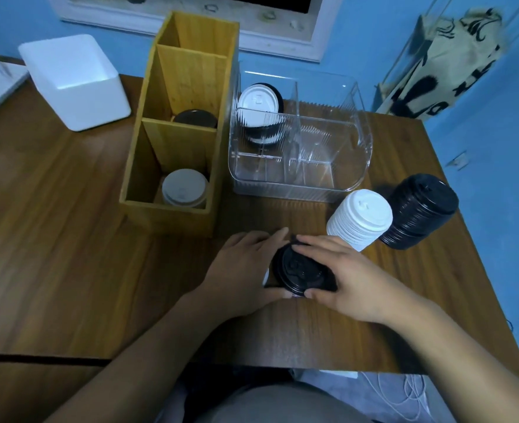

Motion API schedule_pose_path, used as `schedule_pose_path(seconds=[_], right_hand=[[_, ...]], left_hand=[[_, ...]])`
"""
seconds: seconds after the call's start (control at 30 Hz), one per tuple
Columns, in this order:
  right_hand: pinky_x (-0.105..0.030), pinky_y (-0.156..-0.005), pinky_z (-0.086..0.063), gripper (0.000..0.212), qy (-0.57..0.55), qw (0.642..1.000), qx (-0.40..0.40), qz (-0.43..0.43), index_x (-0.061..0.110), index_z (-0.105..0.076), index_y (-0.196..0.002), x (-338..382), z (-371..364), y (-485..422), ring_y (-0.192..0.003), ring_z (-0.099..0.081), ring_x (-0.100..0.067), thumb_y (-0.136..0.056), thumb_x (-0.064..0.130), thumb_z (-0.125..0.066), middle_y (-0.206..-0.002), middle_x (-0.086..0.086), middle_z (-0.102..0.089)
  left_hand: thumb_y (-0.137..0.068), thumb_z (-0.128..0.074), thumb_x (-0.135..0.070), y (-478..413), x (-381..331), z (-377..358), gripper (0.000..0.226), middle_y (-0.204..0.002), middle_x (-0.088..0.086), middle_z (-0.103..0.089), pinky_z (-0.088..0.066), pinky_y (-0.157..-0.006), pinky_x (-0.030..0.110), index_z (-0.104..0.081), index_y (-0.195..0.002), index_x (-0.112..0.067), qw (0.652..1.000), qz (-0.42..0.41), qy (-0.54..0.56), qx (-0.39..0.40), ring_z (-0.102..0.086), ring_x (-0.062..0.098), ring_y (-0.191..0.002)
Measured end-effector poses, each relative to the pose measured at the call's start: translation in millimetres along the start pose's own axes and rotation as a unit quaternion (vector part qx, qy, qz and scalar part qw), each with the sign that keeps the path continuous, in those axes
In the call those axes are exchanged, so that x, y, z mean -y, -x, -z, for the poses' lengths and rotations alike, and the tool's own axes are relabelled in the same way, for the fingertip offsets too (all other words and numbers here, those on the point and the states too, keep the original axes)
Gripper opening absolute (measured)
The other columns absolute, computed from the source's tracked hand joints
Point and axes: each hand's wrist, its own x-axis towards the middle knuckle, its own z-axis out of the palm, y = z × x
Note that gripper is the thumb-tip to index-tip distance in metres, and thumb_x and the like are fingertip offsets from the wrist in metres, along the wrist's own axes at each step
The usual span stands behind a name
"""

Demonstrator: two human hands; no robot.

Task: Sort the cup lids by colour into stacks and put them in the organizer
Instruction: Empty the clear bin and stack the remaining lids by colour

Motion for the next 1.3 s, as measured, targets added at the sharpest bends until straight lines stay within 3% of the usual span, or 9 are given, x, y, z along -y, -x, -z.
schedule_pose_path(seconds=[0.1, 0.37, 0.5, 0.7, 0.87, 0.97, 1.1, 1.2, 1.3], right_hand=[[-0.019, -0.116, -0.023, 0.075, -0.019, 1.0, -0.002, -0.011, 0.029, -0.048, -0.147, 5, 3, -1, -0.142, -0.035, -0.006, -0.082, 0.052, -0.077, -0.156, 0.01, -0.039], [-0.011, -0.115, -0.022, 0.072, -0.042, 0.999, -0.002, -0.033, 0.026, -0.047, -0.148, 6, -4, 1, -0.143, -0.036, -0.002, -0.085, 0.047, -0.075, -0.158, 0.009, -0.038], [-0.022, -0.12, -0.027, 0.075, -0.025, 0.999, 0.003, -0.031, 0.028, -0.041, -0.151, 8, -2, 1, -0.146, -0.034, -0.005, -0.086, 0.051, -0.072, -0.16, 0.009, -0.034], [-0.02, -0.122, -0.016, 0.068, 0.022, 1.0, 0.0, -0.012, 0.037, -0.036, -0.152, 25, 11, 0, -0.15, -0.017, 0.002, -0.092, 0.048, -0.065, -0.163, 0.015, -0.024], [-0.011, -0.113, -0.026, 0.048, 0.022, 0.999, -0.033, 0.008, 0.039, -0.051, -0.142, 44, 56, -21, -0.139, -0.039, 0.004, -0.095, 0.045, -0.061, -0.152, 0.02, -0.043], [-0.008, -0.101, -0.034, 0.041, 0.05, 0.997, -0.061, 0.018, 0.03, -0.06, -0.135, 52, 89, -53, -0.123, -0.054, 0.0, -0.096, 0.039, -0.061, -0.139, 0.015, -0.059], [-0.028, -0.1, -0.047, 0.033, 0.055, 0.989, -0.137, 0.003, 0.022, -0.066, -0.128, 46, 127, -121, -0.106, -0.063, -0.008, -0.096, 0.031, -0.065, -0.123, 0.004, -0.07], [-0.038, -0.095, -0.052, 0.025, 0.066, 0.98, -0.184, -0.033, 0.021, -0.069, -0.117, 31, 144, -188, -0.101, -0.067, -0.021, -0.093, 0.026, -0.067, -0.109, -0.002, -0.073], [-0.039, -0.093, -0.051, 0.027, 0.133, 0.975, -0.171, -0.056, 0.019, -0.069, -0.119, 20, 151, -241, -0.107, -0.065, -0.03, -0.093, 0.022, -0.063, -0.116, -0.006, -0.072]], left_hand=[[-0.072, -0.07, -0.075, 2, 5, -5, 0.103, -0.135, -0.002, -0.064, -0.042, -0.102, 0.037, -0.043, -0.152, -0.016, 0.999, -0.021, -0.022, -0.034, -0.053, 0.017, -0.124], [-0.079, -0.054, -0.083, 1, 7, -8, 0.092, -0.143, -0.008, -0.058, -0.038, -0.109, 0.038, -0.05, -0.147, -0.021, 0.999, -0.045, -0.008, -0.023, -0.049, 0.013, -0.131], [-0.082, -0.053, -0.081, 1, 5, -7, 0.086, -0.139, -0.007, -0.06, -0.04, -0.108, 0.038, -0.052, -0.144, -0.02, 0.998, -0.05, 0.001, -0.03, -0.05, 0.013, -0.129], [-0.081, -0.081, -0.045, 16, 8, 20, 0.069, -0.135, -0.014, -0.054, -0.037, -0.104, 0.012, -0.052, -0.141, -0.024, 0.97, -0.004, 0.22, -0.1, -0.049, 0.002, -0.128], [-0.082, -0.081, -0.046, 41, 24, 34, 0.059, -0.131, -0.018, -0.052, -0.044, -0.096, 0.016, -0.055, -0.133, -0.03, 0.965, 0.001, 0.241, -0.1, -0.054, 0.009, -0.124], [-0.08, -0.084, -0.041, 56, 35, 33, 0.065, -0.138, -0.015, -0.05, -0.046, -0.102, 0.025, -0.055, -0.136, -0.026, 0.975, -0.013, 0.206, -0.085, -0.049, 0.011, -0.131], [-0.079, -0.077, -0.053, 73, 50, 26, 0.074, -0.154, -0.027, -0.031, -0.033, -0.117, 0.028, -0.046, -0.144, -0.036, 0.995, 0.004, 0.095, -0.039, -0.026, 0.004, -0.147], [-0.084, -0.072, -0.056, 76, 55, 20, 0.071, -0.156, -0.026, -0.03, -0.036, -0.116, 0.031, -0.045, -0.146, -0.036, 0.996, 0.024, 0.078, -0.045, -0.029, 0.003, -0.145], [-0.085, -0.069, -0.06, 74, 55, 16, 0.073, -0.155, -0.024, -0.033, -0.033, -0.117, 0.028, -0.042, -0.149, -0.035, 0.995, 0.037, 0.071, -0.057, -0.029, 0.0, -0.143]])
